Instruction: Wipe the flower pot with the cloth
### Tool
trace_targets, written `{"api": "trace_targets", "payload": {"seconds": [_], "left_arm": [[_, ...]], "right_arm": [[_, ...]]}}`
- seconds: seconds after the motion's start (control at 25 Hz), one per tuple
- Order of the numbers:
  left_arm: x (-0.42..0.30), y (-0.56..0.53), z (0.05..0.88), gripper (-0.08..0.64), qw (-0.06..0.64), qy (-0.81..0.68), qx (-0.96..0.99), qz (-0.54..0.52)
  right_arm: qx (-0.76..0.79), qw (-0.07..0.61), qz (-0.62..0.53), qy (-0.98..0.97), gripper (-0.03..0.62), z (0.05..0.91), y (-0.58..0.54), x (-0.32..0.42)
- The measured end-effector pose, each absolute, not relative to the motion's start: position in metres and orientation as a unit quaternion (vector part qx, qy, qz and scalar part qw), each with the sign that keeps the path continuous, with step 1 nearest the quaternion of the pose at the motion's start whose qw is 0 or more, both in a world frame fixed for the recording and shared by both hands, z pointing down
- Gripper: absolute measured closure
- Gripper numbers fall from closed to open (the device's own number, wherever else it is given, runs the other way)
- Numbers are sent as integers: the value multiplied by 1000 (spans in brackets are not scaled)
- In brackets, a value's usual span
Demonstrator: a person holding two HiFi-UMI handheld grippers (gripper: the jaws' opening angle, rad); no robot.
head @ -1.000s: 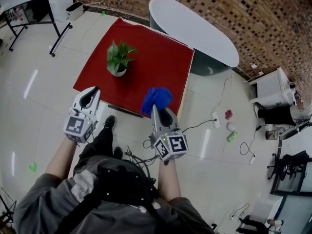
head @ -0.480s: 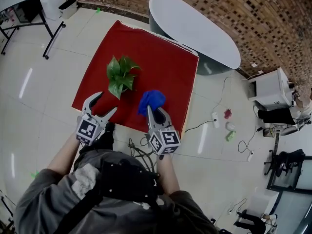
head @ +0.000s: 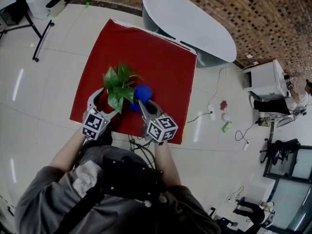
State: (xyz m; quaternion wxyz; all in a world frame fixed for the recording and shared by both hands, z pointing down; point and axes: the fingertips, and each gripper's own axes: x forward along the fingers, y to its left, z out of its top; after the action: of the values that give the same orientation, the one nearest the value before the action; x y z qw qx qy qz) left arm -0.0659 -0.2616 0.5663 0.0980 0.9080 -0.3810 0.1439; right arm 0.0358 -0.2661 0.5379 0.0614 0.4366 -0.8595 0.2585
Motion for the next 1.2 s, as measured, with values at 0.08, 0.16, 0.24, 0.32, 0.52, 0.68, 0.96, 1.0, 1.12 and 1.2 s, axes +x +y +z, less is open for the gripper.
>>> {"api": "trace_targets", "payload": {"seconds": [0.08,0.16,0.24,0.32,0.52,0.68,0.96,1.0,1.12,1.2], "left_arm": [[-65,-271,571,119,95,-371,912,145],[-63,-280,572,120,89,-368,915,144],[-61,-290,573,120,87,-365,916,144],[-60,-301,574,131,92,-362,917,141],[-61,-311,572,130,108,-337,928,118],[-62,-317,574,130,107,-316,936,116],[-53,-314,583,132,101,-285,946,119],[-52,-314,584,132,100,-279,947,121],[-49,-314,586,132,96,-268,950,128],[-49,-314,587,130,94,-264,951,134]], "right_arm": [[428,61,268,-861,530,542,-280,28],[420,61,274,-863,531,545,-291,21],[408,64,280,-867,530,546,-299,16],[397,71,283,-870,531,549,-307,10],[373,61,307,-873,531,555,-314,0],[349,42,341,-872,531,562,-320,-1],[331,79,357,-870,531,600,-321,7],[329,89,355,-870,531,604,-321,8],[326,115,347,-872,531,616,-323,10],[328,129,340,-872,531,621,-324,10]]}}
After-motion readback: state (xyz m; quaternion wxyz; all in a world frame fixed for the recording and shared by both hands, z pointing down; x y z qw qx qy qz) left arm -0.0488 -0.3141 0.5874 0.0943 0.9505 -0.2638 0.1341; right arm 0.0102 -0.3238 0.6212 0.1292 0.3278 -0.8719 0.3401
